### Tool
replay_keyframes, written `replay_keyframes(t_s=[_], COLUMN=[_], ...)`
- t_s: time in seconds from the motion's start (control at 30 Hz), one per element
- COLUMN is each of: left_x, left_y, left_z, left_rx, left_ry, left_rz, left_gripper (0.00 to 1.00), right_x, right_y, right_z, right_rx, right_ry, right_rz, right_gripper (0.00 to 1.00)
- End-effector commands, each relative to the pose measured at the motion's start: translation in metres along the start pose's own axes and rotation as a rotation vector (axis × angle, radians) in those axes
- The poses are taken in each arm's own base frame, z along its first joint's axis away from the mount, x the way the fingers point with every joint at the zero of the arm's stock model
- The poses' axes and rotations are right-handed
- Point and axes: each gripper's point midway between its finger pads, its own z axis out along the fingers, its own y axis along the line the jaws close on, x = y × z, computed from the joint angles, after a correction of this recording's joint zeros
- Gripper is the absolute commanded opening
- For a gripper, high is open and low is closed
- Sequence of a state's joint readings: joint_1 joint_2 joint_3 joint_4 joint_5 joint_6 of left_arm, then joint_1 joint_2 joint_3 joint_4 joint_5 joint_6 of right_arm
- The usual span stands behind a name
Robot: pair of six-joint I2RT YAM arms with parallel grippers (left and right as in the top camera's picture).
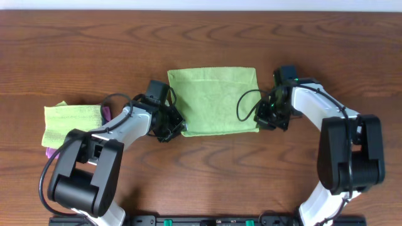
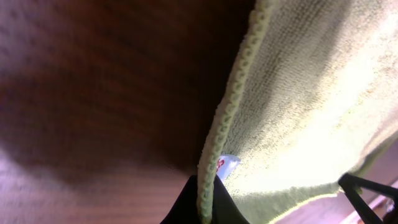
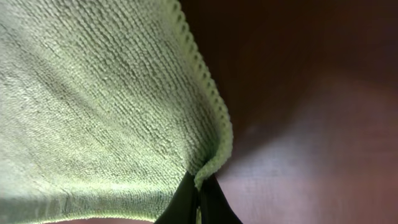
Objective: Fold the cloth
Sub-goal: 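Lift the near edge and fold it forward over the far half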
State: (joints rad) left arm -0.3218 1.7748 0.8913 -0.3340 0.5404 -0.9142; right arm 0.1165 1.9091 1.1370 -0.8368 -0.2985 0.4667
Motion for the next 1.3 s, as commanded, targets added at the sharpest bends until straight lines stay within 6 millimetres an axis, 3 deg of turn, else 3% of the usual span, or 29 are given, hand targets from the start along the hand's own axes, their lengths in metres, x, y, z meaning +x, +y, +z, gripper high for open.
replay_keyframes(t_s=[0.0,0.33,0.5,0.77,1.03,1.27], left_x=[0.011,0.039,0.05,0.058,0.054,0.032], left_y=[0.0,0.02,0.03,0.028,0.025,0.008], left_z=[-0.005,-0.009,-0.016,-0.032,-0.036,-0.049], left_rx=[0.012,-0.05,-0.085,-0.079,-0.066,-0.045], left_ry=[0.046,0.174,0.206,0.204,0.185,0.116], left_rz=[0.047,0.066,0.096,0.126,0.117,0.099], left_gripper=[0.06,0.06,0.06,0.06,0.06,0.05], right_x=[0.011,0.044,0.053,0.07,0.063,0.057], right_y=[0.003,0.007,-0.001,-0.006,0.004,0.008], right_z=[-0.009,-0.037,-0.04,-0.043,-0.047,-0.048], right_rx=[0.025,0.104,0.141,0.173,0.167,0.155], right_ry=[-0.01,-0.014,0.013,0.067,-0.004,-0.033], right_rz=[-0.033,-0.101,-0.092,-0.088,-0.123,-0.121], right_gripper=[0.01,0.01,0.01,0.01,0.01,0.01])
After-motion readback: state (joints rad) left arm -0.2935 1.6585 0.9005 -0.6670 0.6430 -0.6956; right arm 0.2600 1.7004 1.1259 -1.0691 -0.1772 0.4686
